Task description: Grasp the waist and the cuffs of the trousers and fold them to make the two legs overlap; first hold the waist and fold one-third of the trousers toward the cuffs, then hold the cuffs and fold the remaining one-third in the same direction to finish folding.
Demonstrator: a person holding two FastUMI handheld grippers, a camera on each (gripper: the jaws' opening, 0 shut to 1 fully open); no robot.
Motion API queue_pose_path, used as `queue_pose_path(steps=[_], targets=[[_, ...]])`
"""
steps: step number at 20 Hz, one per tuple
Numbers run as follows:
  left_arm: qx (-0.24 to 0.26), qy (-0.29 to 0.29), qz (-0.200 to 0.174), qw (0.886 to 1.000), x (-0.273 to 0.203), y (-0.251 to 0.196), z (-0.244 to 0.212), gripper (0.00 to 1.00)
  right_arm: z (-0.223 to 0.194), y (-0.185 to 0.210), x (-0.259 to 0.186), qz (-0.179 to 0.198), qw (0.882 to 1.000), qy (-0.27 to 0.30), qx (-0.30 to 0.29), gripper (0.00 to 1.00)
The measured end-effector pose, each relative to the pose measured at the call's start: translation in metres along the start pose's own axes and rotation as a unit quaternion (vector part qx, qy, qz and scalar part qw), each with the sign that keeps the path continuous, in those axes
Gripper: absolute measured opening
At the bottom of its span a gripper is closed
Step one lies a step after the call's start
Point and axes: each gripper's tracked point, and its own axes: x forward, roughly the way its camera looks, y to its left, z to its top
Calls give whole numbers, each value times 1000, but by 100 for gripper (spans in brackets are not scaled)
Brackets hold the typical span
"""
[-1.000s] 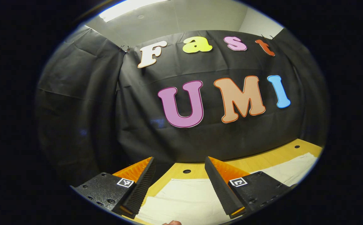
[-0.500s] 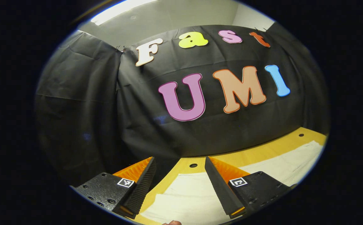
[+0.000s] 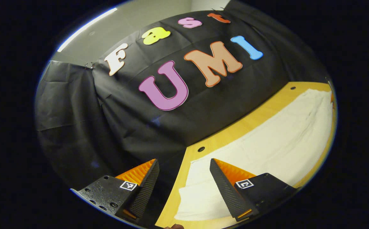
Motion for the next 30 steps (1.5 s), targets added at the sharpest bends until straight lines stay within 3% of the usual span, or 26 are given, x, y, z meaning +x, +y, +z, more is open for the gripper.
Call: queue_pose_path(steps=[4, 9, 12, 13, 15, 19, 27, 30], targets=[[94, 42, -59, 993, -20, -27, -59, 96, 0, 0, 1, -2, 1000, 0, 10, 11], [168, 97, -147, 970, -30, -58, -124, 97, -1, -1, 1, -11, 1000, 0, 6, 11], [206, 120, -177, 955, -31, -64, -149, 97, -1, -1, 2, -13, 1000, 1, 8, 11], [219, 127, -188, 949, -31, -67, -156, 97, 0, -1, 2, -14, 1000, 0, 6, 14], [254, 141, -216, 932, -37, -70, -174, 97, -1, -1, 2, -15, 1000, 0, 5, 11], [330, 154, -271, 891, -52, -80, -205, 97, -1, -2, 2, -20, 1000, 1, 8, 11], [393, 147, -310, 853, -41, -93, -211, 97, -2, -2, 3, -27, 1000, -2, 7, 11], [424, 136, -306, 842, -25, -94, -209, 90, -2, -2, 4, -32, 999, -2, 10, 11]])
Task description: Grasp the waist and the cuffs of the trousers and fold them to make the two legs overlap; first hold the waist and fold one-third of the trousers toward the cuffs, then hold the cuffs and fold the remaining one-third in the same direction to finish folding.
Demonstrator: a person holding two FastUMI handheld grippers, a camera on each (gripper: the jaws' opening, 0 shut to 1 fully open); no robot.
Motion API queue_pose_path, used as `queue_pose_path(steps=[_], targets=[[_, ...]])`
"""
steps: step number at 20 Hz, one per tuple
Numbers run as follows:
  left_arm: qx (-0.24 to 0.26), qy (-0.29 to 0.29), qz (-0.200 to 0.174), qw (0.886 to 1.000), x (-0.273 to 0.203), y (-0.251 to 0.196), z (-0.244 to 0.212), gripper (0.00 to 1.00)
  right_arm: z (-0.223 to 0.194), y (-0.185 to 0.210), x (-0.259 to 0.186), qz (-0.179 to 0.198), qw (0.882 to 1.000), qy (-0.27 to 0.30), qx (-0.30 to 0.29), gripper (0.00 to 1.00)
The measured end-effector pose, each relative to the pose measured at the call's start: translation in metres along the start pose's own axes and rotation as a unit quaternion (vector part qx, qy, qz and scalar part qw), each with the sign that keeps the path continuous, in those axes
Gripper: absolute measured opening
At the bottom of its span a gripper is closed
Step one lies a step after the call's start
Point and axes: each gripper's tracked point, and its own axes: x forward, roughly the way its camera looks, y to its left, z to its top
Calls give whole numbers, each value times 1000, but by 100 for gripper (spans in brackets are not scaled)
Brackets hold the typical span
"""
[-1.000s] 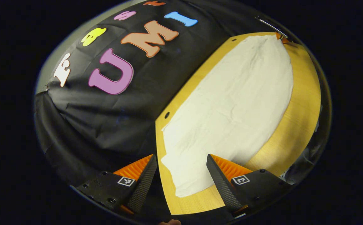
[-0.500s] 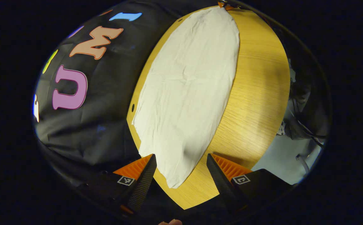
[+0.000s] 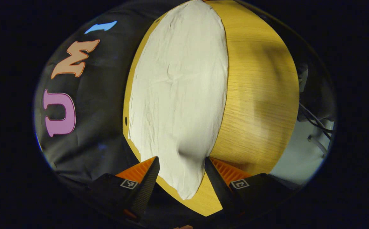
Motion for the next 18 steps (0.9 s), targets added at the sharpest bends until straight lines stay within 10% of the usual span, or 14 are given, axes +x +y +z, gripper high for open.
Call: queue_pose_path(steps=[5, 12, 18], targets=[[-10, 11, -7, 1000, 11, 3, 2, 78, 0, -1, 0, -4, 1000, 1, 1, 11], [-19, 25, -20, 999, 20, -13, -1, 4, 0, -1, 0, -6, 1000, 4, 0, 11], [-61, 38, -23, 997, 17, -10, -4, 0, 4, -14, -4, -14, 1000, -8, -11, 11]])
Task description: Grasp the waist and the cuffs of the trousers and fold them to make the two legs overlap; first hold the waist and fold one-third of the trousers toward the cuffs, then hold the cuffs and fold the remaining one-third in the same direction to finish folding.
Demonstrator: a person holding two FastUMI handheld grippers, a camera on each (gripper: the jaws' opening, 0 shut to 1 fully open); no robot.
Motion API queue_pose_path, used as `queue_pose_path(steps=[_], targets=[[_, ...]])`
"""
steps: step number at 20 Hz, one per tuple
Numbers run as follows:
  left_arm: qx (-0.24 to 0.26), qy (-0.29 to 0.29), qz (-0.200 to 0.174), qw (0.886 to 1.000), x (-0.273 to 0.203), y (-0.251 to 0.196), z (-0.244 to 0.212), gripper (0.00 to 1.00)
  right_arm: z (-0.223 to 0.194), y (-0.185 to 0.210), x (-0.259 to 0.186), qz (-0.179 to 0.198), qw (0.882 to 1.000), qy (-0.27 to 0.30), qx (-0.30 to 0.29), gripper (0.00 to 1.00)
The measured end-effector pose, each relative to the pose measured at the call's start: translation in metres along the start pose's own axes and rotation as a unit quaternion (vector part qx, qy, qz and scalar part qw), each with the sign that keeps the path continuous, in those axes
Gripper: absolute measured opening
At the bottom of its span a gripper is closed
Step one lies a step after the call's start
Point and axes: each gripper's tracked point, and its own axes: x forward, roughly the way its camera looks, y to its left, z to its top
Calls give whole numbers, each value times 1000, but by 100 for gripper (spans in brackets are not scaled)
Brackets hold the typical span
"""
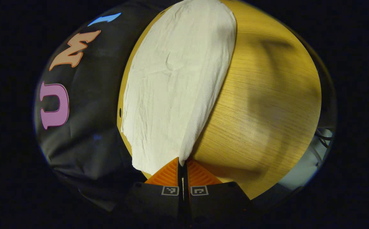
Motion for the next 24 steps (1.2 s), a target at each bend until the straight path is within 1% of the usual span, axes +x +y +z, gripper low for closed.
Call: queue_pose_path(steps=[3, 4, 5, 8, 10, 12, 13, 14, 17, 19, 20, 22, 24], targets=[[-8, 3, 30, 1000, -9, 27, 3, 0, 9, -35, -6, -30, 999, -15, 3, 11], [-16, 4, 40, 999, -11, 37, 5, 0, 15, -48, -7, -41, 999, -23, 6, 14], [-25, 6, 50, 998, -11, 48, 9, 0, 20, -62, -8, -52, 998, -30, 8, 11], [-55, 17, 82, 995, -9, 87, 17, 0, 34, -98, -5, -81, 995, -52, 11, 11], [-73, 22, 105, 992, -18, 107, 26, 0, 43, -120, 1, -94, 993, -68, 12, 11], [-86, 26, 124, 988, -16, 131, 36, 0, 49, -141, 9, -105, 991, -77, 18, 11], [-94, 24, 136, 986, -14, 144, 42, 0, 51, -150, 15, -111, 990, -80, 23, 8], [-98, 21, 146, 984, -19, 147, 51, 0, 55, -159, 20, -118, 989, -82, 28, 11], [-124, 8, 162, 979, -20, 152, 60, 0, 67, -190, 38, -140, 986, -74, 49, 11], [-138, -5, 167, 976, -7, 171, 67, 0, 73, -204, 55, -155, 984, -63, 60, 11], [-144, -12, 167, 975, 10, 190, 73, 0, 74, -208, 61, -159, 984, -53, 66, 11], [-157, -29, 171, 972, 34, 220, 84, 0, 83, -213, 81, -164, 982, -40, 79, 11], [-166, -45, 174, 970, 57, 238, 97, 0, 85, -212, 106, -164, 982, -21, 89, 11]])
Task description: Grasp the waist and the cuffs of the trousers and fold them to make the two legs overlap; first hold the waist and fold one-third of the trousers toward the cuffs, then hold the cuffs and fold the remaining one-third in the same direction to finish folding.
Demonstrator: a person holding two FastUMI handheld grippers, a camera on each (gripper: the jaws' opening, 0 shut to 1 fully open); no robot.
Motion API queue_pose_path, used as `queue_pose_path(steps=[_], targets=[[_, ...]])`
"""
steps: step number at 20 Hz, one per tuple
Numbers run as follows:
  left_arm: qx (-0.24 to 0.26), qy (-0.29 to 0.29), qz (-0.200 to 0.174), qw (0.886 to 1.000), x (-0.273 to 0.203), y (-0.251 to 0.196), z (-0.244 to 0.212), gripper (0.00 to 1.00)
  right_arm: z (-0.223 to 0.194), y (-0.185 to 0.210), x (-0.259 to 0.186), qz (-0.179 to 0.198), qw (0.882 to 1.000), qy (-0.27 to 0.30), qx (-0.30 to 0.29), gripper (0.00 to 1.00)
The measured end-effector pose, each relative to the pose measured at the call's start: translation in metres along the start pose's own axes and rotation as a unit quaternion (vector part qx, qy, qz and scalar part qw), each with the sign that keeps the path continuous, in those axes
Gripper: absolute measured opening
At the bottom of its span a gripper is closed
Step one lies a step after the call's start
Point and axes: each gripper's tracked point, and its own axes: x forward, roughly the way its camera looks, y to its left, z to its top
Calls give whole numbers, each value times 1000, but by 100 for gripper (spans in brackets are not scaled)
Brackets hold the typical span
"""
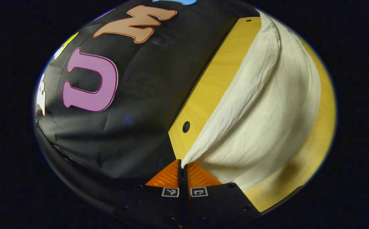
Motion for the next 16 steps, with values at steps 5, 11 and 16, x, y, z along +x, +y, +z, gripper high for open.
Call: queue_pose_path(steps=[5, 11, 16], targets=[[13, -10, -31, 999, 59, -33, 11, 0, -13, 35, 51, 14, 999, 45, 8, 11], [-38, -14, -52, 998, 75, -68, 13, 1, -14, 56, 64, 28, 996, 62, 52, 20], [-135, -32, -40, 989, 40, -70, 36, 95, 0, 35, 38, 12, 990, 37, 136, 98]])
